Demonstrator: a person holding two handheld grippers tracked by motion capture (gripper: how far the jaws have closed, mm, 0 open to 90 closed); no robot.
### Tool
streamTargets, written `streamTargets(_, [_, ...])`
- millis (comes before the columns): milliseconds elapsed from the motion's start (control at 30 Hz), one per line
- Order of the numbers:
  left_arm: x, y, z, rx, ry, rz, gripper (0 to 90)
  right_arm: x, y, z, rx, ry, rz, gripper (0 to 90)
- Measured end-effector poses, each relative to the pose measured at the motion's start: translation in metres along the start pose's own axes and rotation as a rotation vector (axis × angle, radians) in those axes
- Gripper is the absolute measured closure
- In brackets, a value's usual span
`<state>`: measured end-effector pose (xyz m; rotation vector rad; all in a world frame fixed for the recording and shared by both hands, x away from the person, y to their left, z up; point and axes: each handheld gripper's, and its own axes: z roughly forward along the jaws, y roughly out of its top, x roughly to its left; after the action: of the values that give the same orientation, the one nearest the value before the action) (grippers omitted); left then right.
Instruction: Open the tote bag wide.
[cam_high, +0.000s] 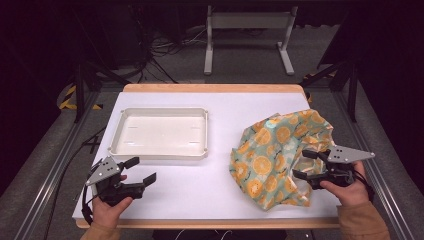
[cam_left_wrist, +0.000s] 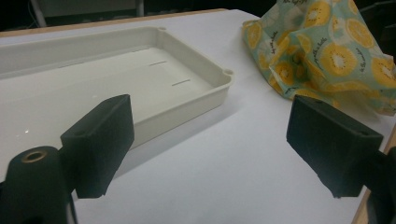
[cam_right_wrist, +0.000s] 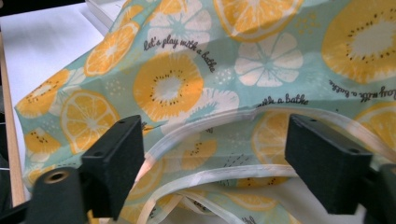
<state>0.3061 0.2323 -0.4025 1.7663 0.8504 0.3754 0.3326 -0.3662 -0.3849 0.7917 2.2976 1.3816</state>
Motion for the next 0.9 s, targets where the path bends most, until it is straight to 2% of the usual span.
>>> streamTargets(167, [-0.001,0.001,0.000,0.000,0.000,0.002,15.8,0.000,0.003,-0.002,-0.015,0.014,0.008,15.4])
streamTargets(333, [-0.002,0.001,0.001,0.001,0.001,-0.001,15.8,0.000,0.006,-0.002,-0.021,-0.002,0.017,16.6])
streamTargets(533, [-0.002,0.001,0.000,0.002,0.005,-0.003,15.9,-0.001,0.010,-0.004,-0.023,-0.008,0.003,23.0])
streamTargets(600, [-0.002,0.002,0.001,0.003,0.002,0.000,15.9,-0.004,0.014,-0.006,-0.019,-0.022,0.003,26.3])
streamTargets(700, [-0.002,0.002,0.001,0.003,0.003,0.003,15.9,-0.009,0.019,-0.007,-0.004,-0.016,-0.003,29.3])
streamTargets(800, [-0.002,0.002,0.002,0.003,0.001,-0.001,15.9,-0.015,0.025,-0.010,0.006,-0.024,0.014,31.1])
streamTargets(900, [-0.002,0.003,0.003,0.002,-0.001,-0.001,16.0,-0.021,0.027,-0.014,0.006,-0.056,-0.008,31.7])
